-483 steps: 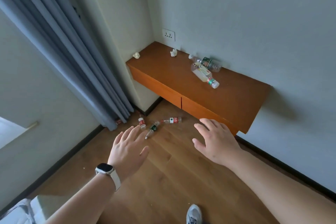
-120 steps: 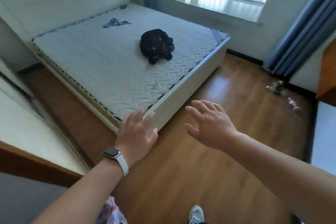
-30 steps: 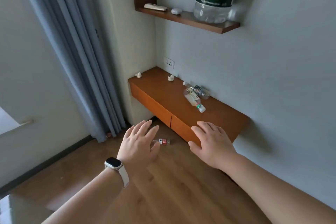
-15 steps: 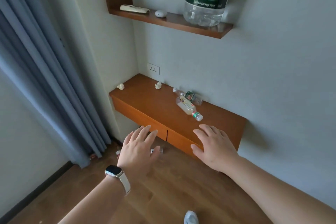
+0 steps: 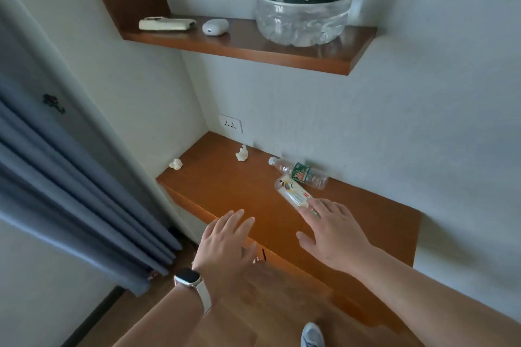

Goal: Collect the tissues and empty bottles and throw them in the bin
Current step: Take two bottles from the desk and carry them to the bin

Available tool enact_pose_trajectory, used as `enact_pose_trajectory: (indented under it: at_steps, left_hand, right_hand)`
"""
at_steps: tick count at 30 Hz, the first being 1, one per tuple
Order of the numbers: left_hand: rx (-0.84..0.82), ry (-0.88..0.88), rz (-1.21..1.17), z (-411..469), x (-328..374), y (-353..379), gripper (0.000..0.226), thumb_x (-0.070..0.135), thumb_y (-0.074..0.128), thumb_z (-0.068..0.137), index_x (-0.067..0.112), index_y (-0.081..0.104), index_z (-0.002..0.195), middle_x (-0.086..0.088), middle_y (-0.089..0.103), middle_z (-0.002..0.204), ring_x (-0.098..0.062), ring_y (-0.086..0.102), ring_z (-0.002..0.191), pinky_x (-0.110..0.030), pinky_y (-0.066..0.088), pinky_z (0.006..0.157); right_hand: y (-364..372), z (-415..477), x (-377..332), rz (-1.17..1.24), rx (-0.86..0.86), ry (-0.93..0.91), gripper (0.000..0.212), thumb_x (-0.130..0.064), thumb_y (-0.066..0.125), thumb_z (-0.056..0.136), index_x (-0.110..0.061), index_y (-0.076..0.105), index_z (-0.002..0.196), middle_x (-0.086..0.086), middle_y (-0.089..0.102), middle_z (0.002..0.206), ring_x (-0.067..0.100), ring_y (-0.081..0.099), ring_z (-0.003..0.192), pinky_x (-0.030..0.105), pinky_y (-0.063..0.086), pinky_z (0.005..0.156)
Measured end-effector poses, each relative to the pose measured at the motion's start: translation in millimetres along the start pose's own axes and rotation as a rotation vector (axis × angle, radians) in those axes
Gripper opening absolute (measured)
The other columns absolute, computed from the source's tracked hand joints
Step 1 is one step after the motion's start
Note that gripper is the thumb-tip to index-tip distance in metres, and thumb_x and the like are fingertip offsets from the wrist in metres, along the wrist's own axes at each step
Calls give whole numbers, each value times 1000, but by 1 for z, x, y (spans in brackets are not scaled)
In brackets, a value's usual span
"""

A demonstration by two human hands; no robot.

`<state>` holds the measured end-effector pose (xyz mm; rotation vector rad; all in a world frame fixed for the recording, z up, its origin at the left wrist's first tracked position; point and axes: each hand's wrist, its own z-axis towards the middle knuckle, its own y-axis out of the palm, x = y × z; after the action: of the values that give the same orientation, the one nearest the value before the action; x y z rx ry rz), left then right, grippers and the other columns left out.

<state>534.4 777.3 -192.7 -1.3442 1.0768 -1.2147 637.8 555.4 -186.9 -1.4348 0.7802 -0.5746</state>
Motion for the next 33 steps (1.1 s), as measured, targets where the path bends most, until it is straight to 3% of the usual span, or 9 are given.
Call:
enact_pose_trajectory:
  at_steps: [6,8,13,21,23,28,33]
  left_hand:
    - [-87,47,56,78,9,24,52,51,38,96,36,32,146,6,26,158,-17,23,146,-41,17,117]
    - [-147,23,46,93,9,34,54,51,36,97,36,26,148,7,20,159,-16,17,147,-40,16,118]
    - [-194,-60,-66,129,21,52,54,49,41,95,36,30,147,10,26,157,-12,22,144,-36,22,116]
    - [-289,167,-53,197,38,90,56,43,45,94,31,30,147,1,28,157,-20,24,144,-42,25,117]
    - [-316,206,-74,212,40,99,60,42,47,94,31,25,149,0,21,160,-21,17,147,-43,20,117]
    - [-461,384,68,243,30,121,80,44,48,94,38,-7,152,2,-16,161,-25,-17,147,-53,1,119]
    - [-477,431,126,247,6,132,82,35,48,93,37,-9,152,-1,-17,161,-27,-22,146,-55,-2,118]
  right_hand:
    - [14,55,67,1,-38,10,55,-58,34,93,-28,38,139,2,39,148,22,35,135,42,31,111]
    - [21,67,82,-5,-74,16,55,-57,35,94,-28,36,140,2,37,149,23,34,136,42,30,111]
    - [32,87,107,49,-72,118,57,-57,30,96,-26,32,143,0,33,151,20,30,138,39,26,112]
    - [56,124,139,130,-137,295,56,-54,39,96,-29,29,145,-1,27,155,22,24,142,41,22,114]
    - [62,133,143,132,-166,317,57,-54,40,95,-29,28,145,0,26,156,23,24,143,41,22,114]
    - [73,158,141,141,-206,339,62,-52,47,93,-29,25,146,0,28,154,23,27,140,41,26,112]
    - [82,188,129,113,-186,334,60,-48,52,90,-28,32,142,-1,38,147,22,39,129,39,37,103]
